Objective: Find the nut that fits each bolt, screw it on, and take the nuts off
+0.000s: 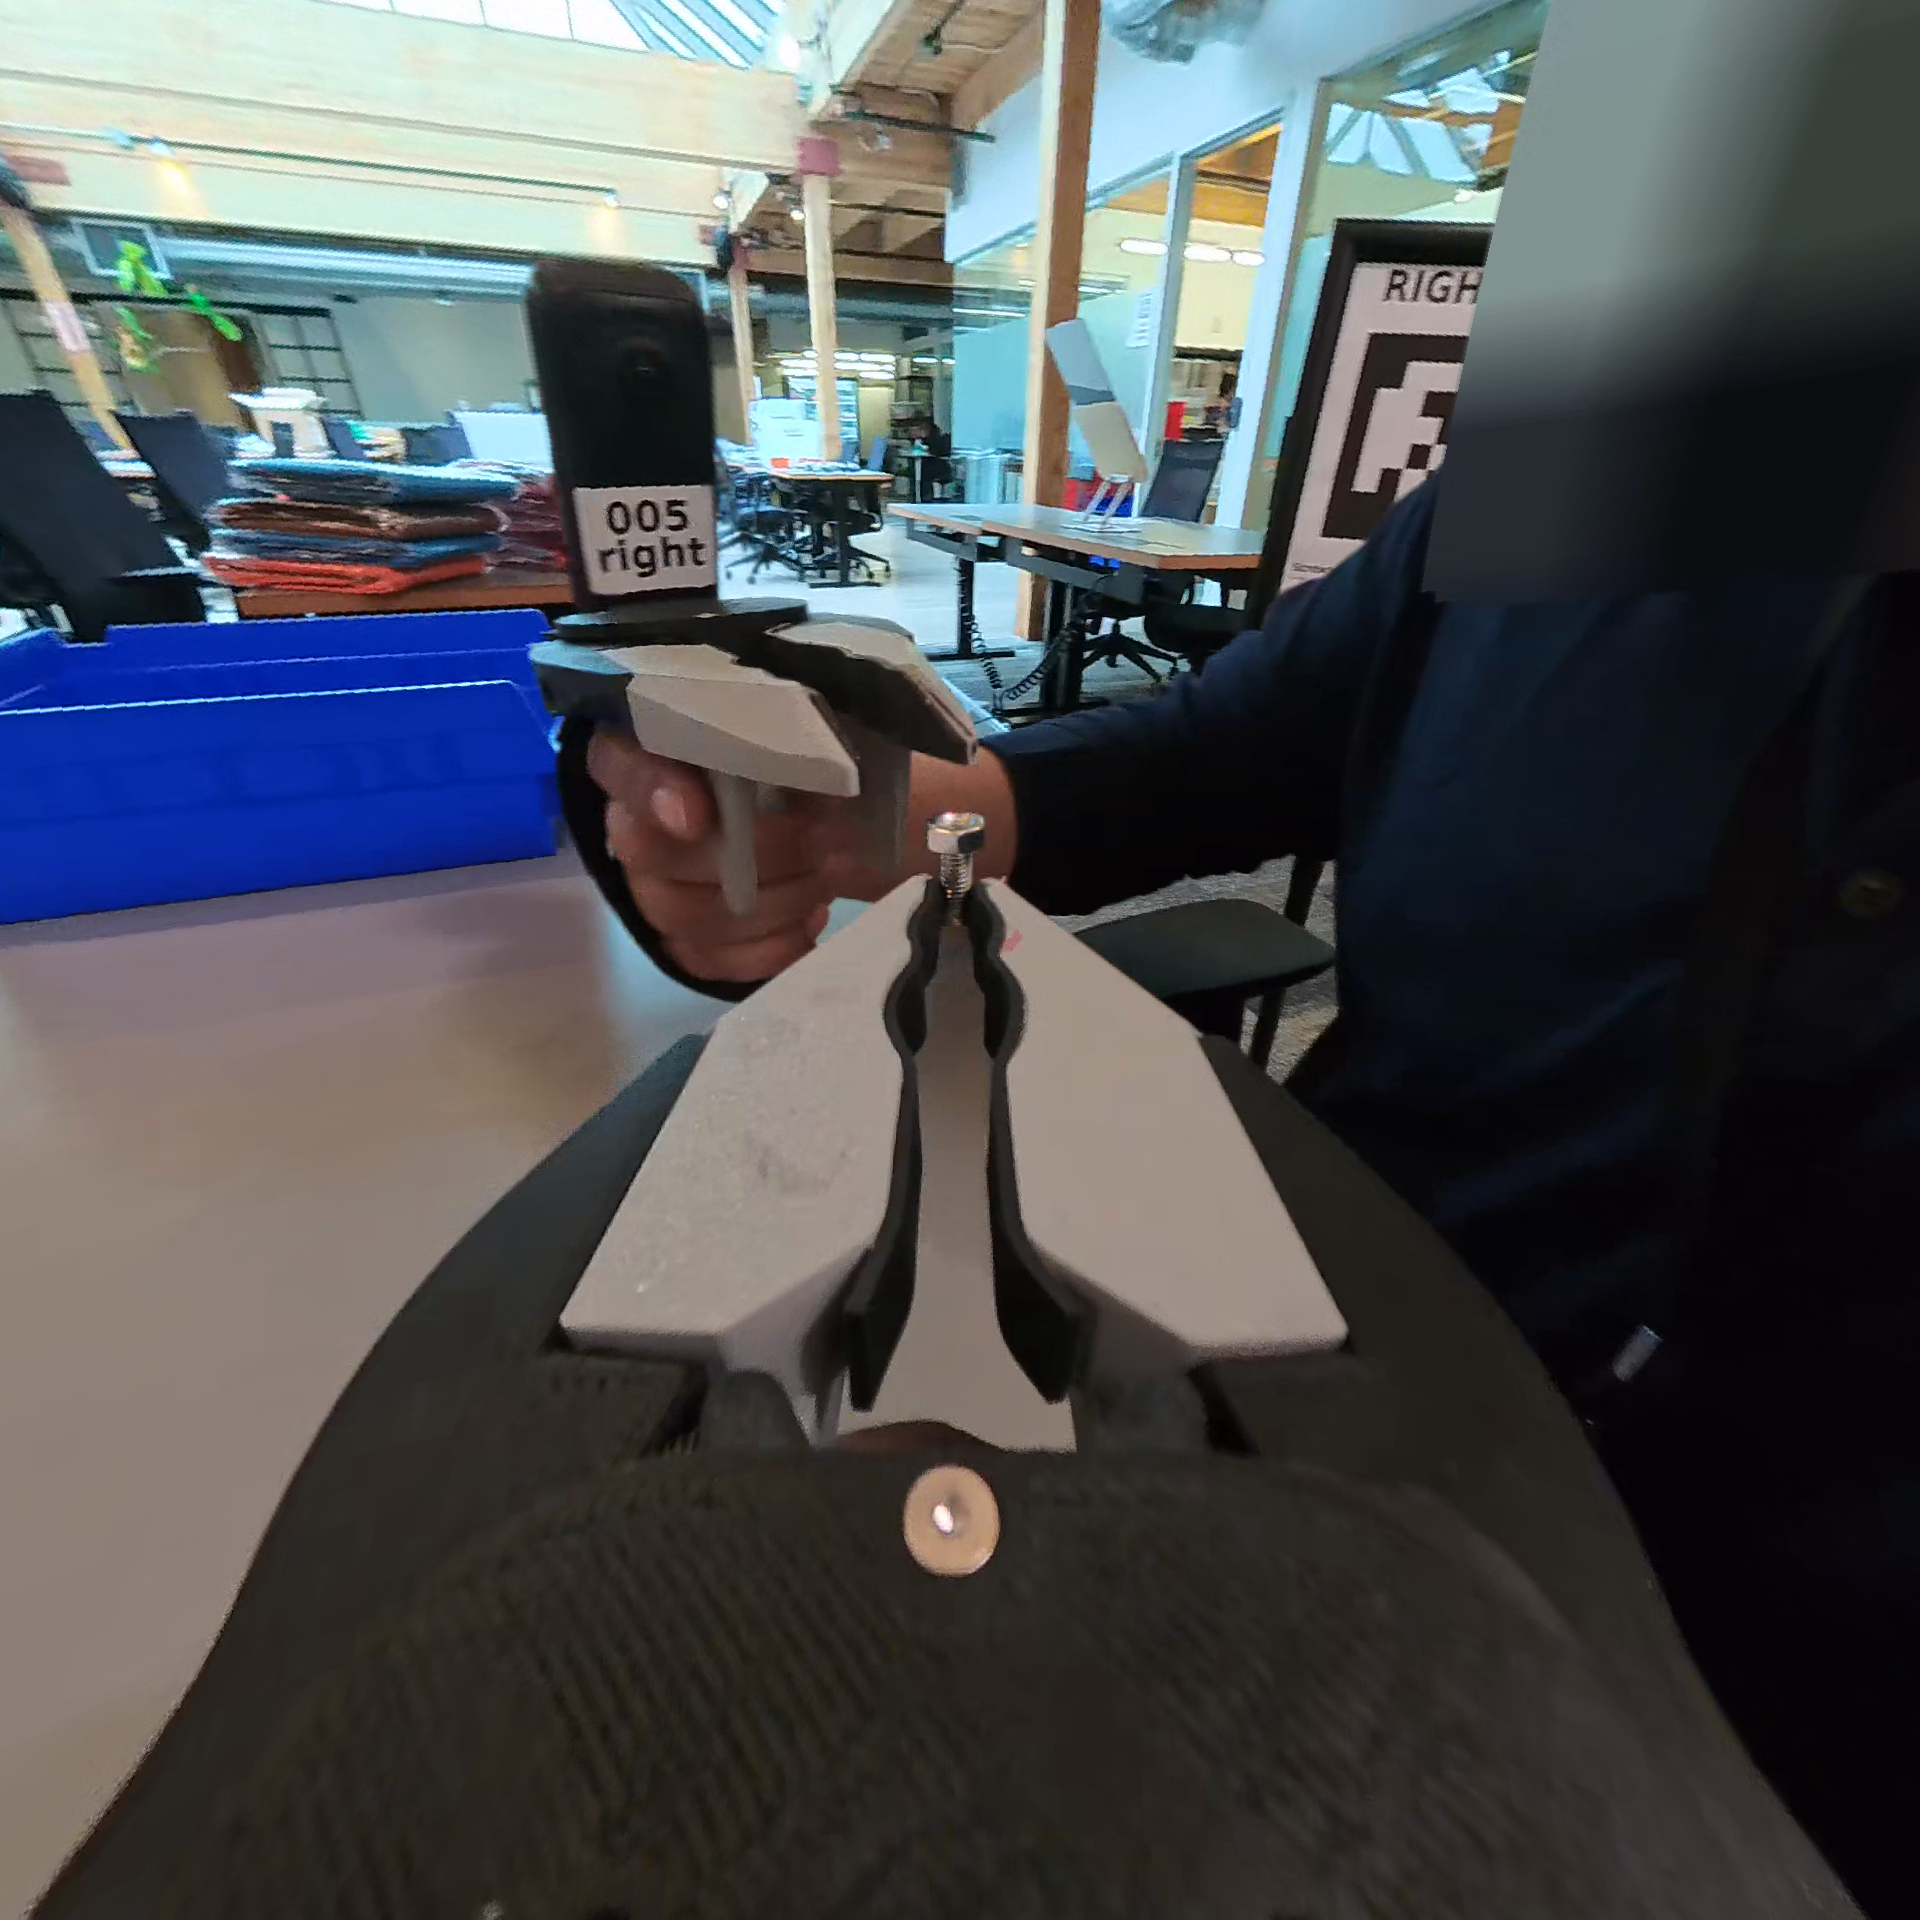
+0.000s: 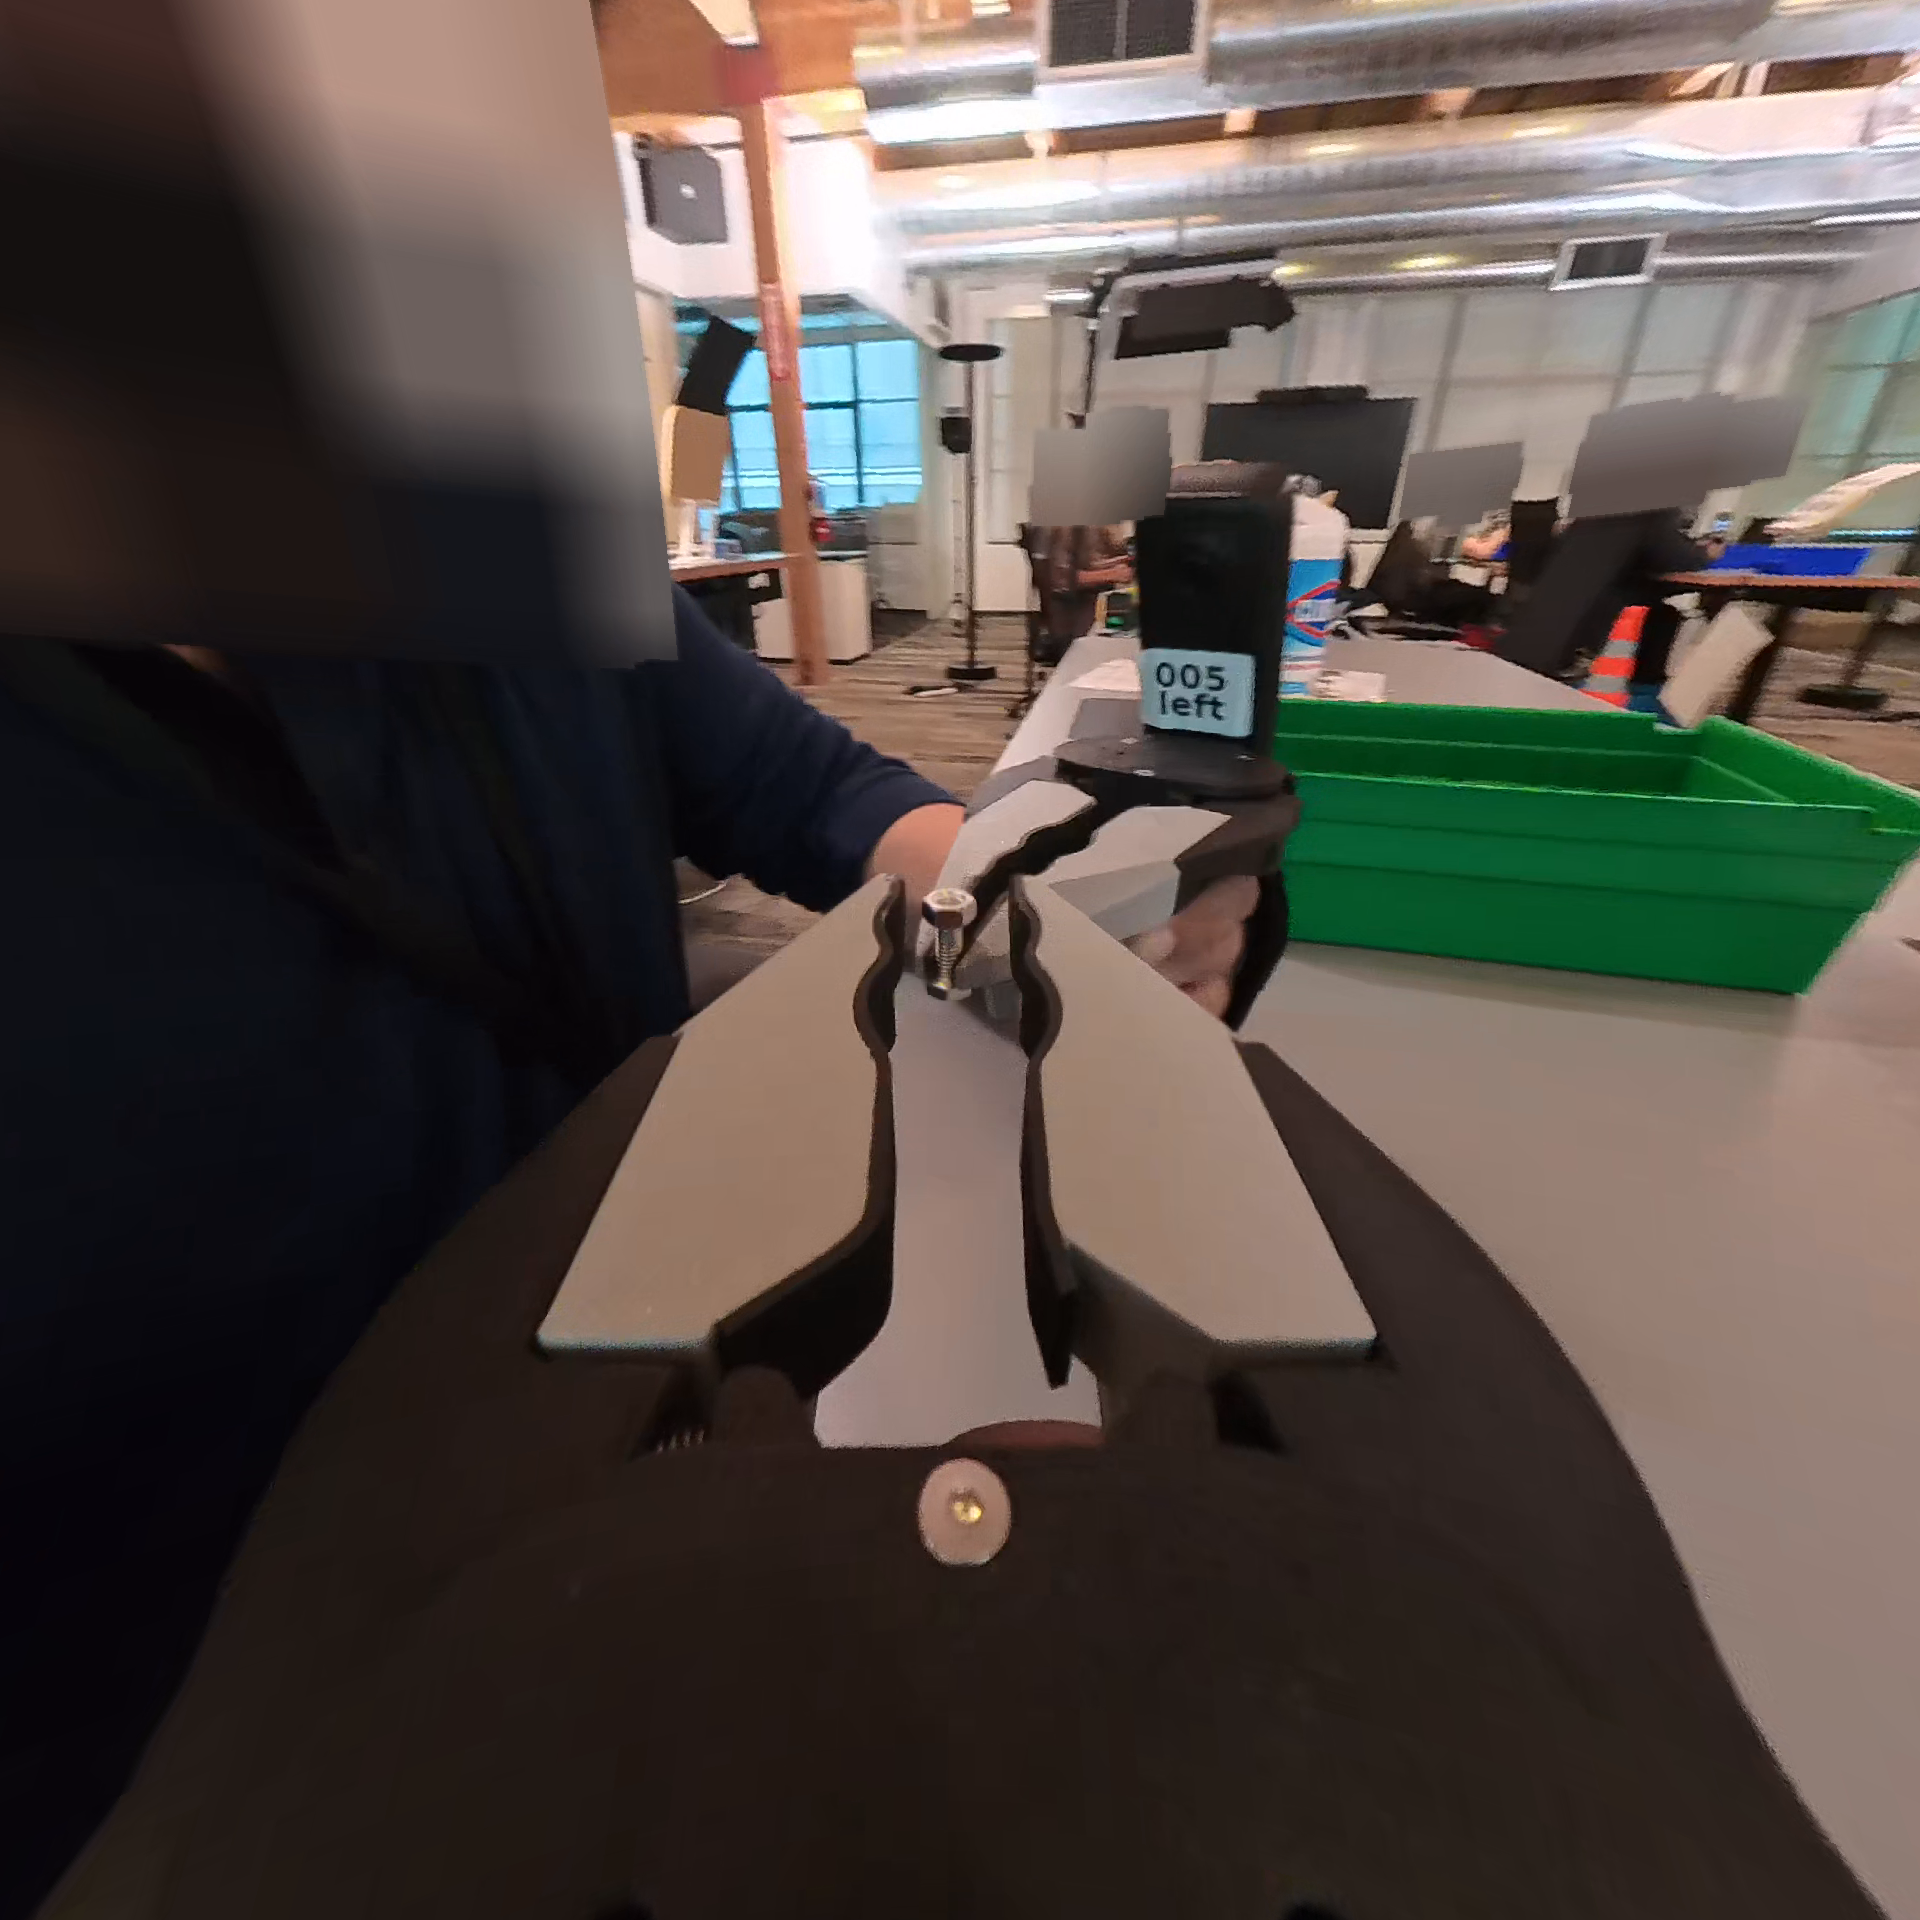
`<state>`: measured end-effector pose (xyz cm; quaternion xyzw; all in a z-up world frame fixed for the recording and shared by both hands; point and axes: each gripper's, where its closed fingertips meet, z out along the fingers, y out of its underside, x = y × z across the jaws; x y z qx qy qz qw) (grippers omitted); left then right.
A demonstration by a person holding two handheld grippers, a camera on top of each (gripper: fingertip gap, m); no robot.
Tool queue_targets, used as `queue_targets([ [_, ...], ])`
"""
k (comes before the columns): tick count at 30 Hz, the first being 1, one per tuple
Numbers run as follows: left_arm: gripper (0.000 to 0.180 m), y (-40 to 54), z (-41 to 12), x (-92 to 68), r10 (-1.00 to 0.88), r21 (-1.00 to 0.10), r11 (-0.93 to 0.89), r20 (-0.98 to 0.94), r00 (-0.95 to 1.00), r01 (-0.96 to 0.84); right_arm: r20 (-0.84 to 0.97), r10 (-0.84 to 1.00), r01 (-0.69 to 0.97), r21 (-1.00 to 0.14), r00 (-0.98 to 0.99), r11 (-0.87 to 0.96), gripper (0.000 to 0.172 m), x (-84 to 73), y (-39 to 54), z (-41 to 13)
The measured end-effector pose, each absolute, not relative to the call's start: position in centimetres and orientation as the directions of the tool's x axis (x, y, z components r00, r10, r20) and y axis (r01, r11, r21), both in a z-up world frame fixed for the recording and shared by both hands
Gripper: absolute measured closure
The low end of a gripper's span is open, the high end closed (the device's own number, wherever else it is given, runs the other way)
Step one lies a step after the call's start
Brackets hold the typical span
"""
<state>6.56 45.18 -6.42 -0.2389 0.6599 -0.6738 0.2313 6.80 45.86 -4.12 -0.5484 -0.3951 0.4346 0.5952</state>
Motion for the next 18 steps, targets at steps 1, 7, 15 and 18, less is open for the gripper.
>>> queue_targets([
  [1, 0.177, 45.0, -6.4, 6.4, -0.619, -1.000, -0.020, 0.016, -0.786, -0.005, -0.008, 0.958, -0.074, -0.997, 0.286, 0.014, 0.155, 6.5, 45.7, -4.2],
  [7, 0.177, 44.6, -6.3, 6.1, -0.596, -1.000, -0.030, 0.021, -0.803, -0.004, 0.001, 0.973, -0.034, -0.999, 0.230, 0.008, 0.156, 5.2, 45.7, -4.6],
  [15, 0.177, 44.5, -6.3, 5.9, -0.582, -0.999, -0.034, 0.027, -0.813, -0.009, 0.009, 0.980, -0.033, -0.999, 0.196, 0.016, 0.162, 4.5, 45.5, -4.8],
  [18, 0.177, 44.5, -6.3, 5.9, -0.582, -0.999, -0.033, 0.027, -0.813, -0.010, 0.008, 0.982, -0.035, -0.999, 0.187, 0.015, 0.162, 4.4, 45.3, -4.8],
])
